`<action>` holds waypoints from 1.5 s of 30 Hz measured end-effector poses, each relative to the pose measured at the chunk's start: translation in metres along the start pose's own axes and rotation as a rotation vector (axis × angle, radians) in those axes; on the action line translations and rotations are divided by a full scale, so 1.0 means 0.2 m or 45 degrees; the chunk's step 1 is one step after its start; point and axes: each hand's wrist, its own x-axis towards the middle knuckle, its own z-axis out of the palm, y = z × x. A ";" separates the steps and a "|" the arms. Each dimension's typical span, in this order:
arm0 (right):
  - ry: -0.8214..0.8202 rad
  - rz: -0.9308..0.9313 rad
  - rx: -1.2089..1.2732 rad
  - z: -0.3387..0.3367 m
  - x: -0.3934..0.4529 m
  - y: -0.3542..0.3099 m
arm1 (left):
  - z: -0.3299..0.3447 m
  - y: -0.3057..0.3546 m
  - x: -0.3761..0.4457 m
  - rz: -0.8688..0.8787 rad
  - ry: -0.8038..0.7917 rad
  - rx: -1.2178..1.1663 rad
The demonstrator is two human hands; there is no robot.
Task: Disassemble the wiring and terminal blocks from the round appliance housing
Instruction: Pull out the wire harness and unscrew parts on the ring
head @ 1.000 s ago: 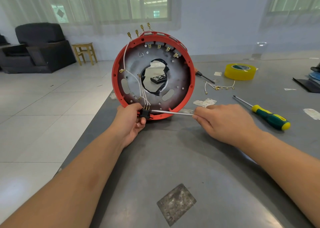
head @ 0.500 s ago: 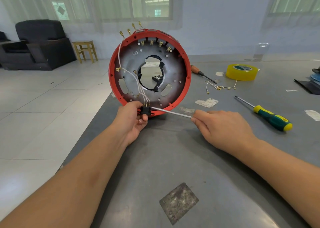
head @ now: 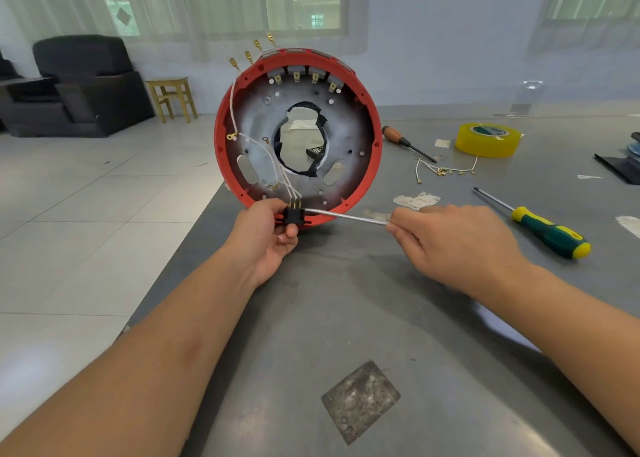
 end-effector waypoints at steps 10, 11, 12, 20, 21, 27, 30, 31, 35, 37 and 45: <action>0.014 -0.070 -0.058 -0.06 0.01 0.01 | 0.00 0.01 0.00 -0.002 -0.013 0.053; 0.009 -0.080 -0.064 -0.07 0.02 0.01 | 0.00 0.01 0.00 -0.007 -0.018 0.059; 0.001 -0.089 -0.070 -0.07 0.02 0.01 | 0.00 0.01 0.00 -0.011 -0.022 0.066; -0.066 -0.135 -0.101 -0.08 0.04 0.06 | -0.01 0.00 0.02 -0.008 -0.010 0.158; -0.075 -0.138 -0.094 -0.08 0.04 0.06 | -0.01 -0.01 0.03 -0.003 -0.012 0.170; -0.059 -0.144 -0.081 -0.06 0.04 0.10 | -0.01 -0.01 0.04 0.008 -0.033 0.205; -0.040 -0.167 -0.065 -0.05 0.04 0.11 | -0.01 -0.01 0.04 0.007 -0.042 0.207; -0.033 -0.169 -0.064 -0.05 0.04 0.11 | -0.01 -0.01 0.04 0.006 -0.044 0.208; 0.003 -0.155 -0.061 -0.04 0.03 0.09 | -0.01 -0.01 0.03 -0.004 -0.047 0.216; 0.015 -0.154 -0.029 -0.04 0.02 0.08 | -0.01 -0.01 0.03 -0.009 -0.046 0.220; 0.002 -0.104 -0.013 -0.01 0.00 0.05 | 0.00 0.00 0.02 -0.011 -0.009 0.178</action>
